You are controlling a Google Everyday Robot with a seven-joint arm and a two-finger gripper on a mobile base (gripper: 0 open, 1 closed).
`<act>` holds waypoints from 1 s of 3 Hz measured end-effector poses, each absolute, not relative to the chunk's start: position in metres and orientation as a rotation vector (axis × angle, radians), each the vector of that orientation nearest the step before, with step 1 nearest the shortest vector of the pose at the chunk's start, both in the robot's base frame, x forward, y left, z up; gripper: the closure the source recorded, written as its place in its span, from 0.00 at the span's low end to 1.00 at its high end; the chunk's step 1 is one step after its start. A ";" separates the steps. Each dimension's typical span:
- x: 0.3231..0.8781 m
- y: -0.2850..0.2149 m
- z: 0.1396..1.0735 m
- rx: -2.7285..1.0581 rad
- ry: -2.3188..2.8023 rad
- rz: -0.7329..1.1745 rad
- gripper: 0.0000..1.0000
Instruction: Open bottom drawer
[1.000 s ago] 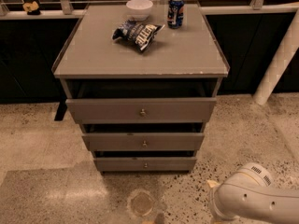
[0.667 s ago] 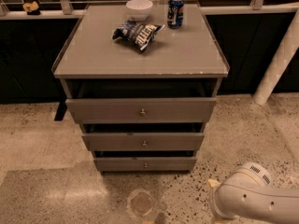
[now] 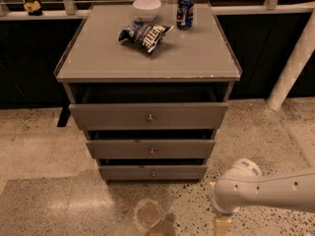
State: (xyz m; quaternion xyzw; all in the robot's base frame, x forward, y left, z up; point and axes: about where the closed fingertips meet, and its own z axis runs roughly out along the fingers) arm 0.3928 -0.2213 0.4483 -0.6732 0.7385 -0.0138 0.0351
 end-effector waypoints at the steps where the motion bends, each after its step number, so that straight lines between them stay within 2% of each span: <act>1: 0.423 -0.207 0.424 -2.121 2.227 -0.049 0.00; 2: 0.455 -0.193 0.411 -2.137 2.119 -0.043 0.00; 3: 0.455 -0.193 0.411 -2.137 2.119 -0.043 0.00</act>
Offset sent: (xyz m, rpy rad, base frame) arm 0.1016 0.0414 -0.0485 0.0948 -0.1111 0.1825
